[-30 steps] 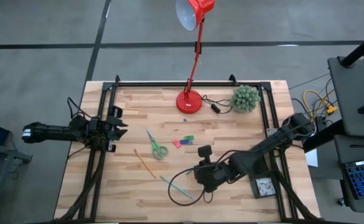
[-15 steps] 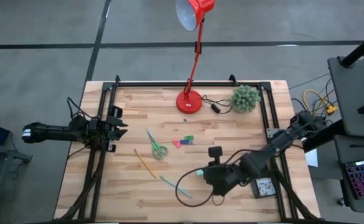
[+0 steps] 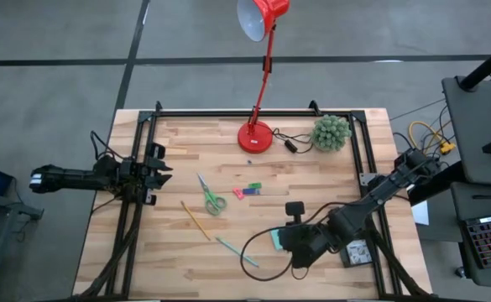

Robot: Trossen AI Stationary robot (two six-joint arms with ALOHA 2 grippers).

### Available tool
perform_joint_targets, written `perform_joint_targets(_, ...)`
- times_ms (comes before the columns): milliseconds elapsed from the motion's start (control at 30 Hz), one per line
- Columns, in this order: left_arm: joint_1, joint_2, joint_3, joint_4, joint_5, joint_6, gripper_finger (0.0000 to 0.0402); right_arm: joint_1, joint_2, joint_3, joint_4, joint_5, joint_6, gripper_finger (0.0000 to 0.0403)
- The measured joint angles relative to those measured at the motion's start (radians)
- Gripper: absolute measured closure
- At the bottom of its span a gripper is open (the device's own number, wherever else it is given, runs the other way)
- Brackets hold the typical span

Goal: Pick and place office supplies into organizer
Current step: Put the blue sticky note into the black desk organizer

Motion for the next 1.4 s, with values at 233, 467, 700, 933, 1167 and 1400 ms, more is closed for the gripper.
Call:
perform_joint_targets(233, 0.000, 0.000, 0.000, 0.000, 0.000, 0.000, 0.0336, 0.009, 0.001, 0.000, -0.001, -0.109, 0.055, 0.0327)
perform_joint_targets(467, 0.000, 0.000, 0.000, 0.000, 0.000, 0.000, 0.0336, 0.043, 0.022, -0.011, 0.038, -0.106, 0.068, 0.0220)
perform_joint_targets(700, 0.000, 0.000, 0.000, 0.000, 0.000, 0.000, 0.0336, 0.050, 0.131, -0.012, 0.041, -0.103, 0.059, 0.0158)
perform_joint_targets(933, 0.000, 0.002, 0.000, 0.000, 0.000, 0.000, 0.0336, 0.052, 0.202, -0.013, 0.025, -0.107, 0.055, 0.0158)
perform_joint_targets(1167, 0.000, 0.000, 0.000, 0.000, -0.001, 0.001, 0.0336, 0.055, 0.254, -0.013, 0.007, -0.109, -0.002, 0.0170)
perform_joint_targets(1400, 0.000, 0.002, 0.000, 0.000, -0.001, 0.001, 0.0336, 0.052, 0.342, -0.014, -0.062, -0.059, -0.081, 0.0164)
